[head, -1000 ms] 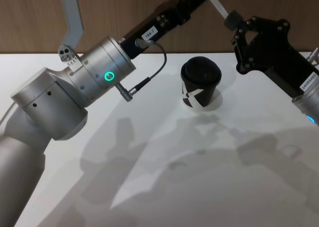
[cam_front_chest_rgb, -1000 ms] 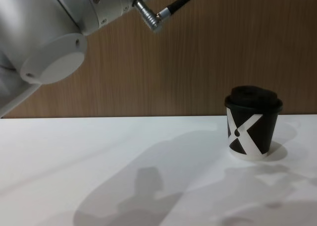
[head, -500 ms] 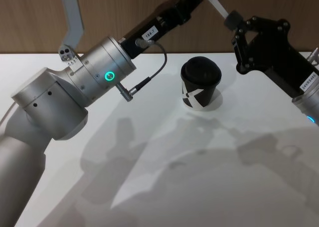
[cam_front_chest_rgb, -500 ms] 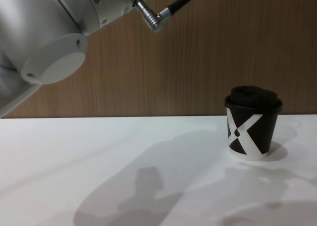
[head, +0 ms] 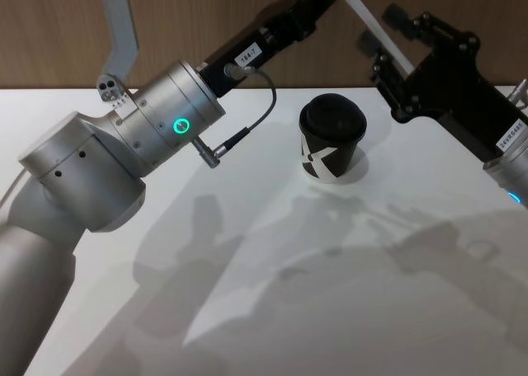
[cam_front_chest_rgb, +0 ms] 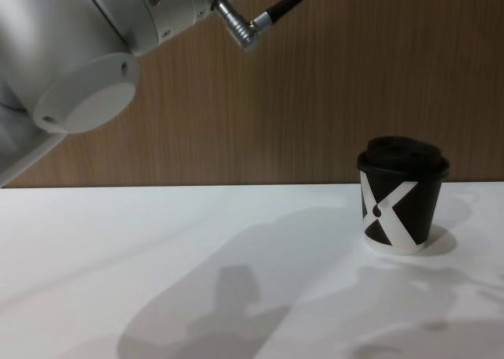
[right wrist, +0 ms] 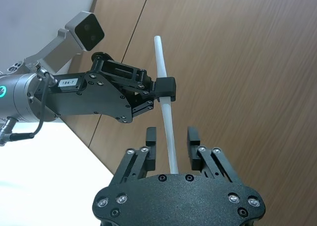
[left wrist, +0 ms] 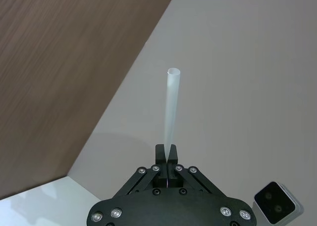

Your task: Pick up the straw with one hand, pass it to the other hand, and insert it into the cup.

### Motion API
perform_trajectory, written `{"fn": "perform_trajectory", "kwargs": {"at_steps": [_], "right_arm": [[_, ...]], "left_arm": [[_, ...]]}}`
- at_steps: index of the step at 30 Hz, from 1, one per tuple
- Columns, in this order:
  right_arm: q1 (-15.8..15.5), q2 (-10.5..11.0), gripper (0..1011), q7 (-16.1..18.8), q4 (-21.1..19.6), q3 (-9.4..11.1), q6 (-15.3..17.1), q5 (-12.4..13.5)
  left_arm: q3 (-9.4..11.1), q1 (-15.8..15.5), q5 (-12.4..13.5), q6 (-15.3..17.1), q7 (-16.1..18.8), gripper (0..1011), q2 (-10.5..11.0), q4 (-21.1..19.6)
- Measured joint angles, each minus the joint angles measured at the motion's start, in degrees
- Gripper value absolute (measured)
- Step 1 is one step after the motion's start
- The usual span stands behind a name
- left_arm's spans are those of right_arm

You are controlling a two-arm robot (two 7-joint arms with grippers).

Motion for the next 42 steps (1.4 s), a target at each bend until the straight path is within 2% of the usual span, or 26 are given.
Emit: {"fn": "perform_trajectory", "kwargs": {"at_steps": [2, 11, 20, 23, 33, 42], "right_arm": [[0.0, 0.0, 397, 0.0, 0.0, 0.0, 0.0, 0.0], [0.0, 0.0, 688, 0.0, -0.01, 0.0, -0.01, 0.0], [0.0, 0.0, 962, 0.0, -0.01, 0.0, -0.01, 0.0], [0.0, 0.0, 1001, 0.0, -0.01, 0.0, -0.01, 0.0], [0.0, 0.0, 1001, 0.0, -0.01, 0.0, -0.01, 0.0], [0.0, 0.0, 1001, 0.0, -0.01, 0.0, -0.01, 0.0]], "left_arm": [[0.0, 0.0, 0.0, 0.0, 0.0, 8, 0.0, 0.0], [0.24, -0.08, 0.53, -0.28, 0.11, 11, 0.36, -0.08], [1.1, -0.29, 3.51, -1.87, 1.48, 10, 1.76, -0.66], [1.31, -0.28, 4.47, -2.7, 2.06, 10, 2.12, -0.85], [1.82, -0.17, 7.92, -6.55, 4.37, 10, 2.62, -1.13], [2.96, -0.96, 10.95, -8.0, 6.17, 8, 3.59, -1.28]]}}
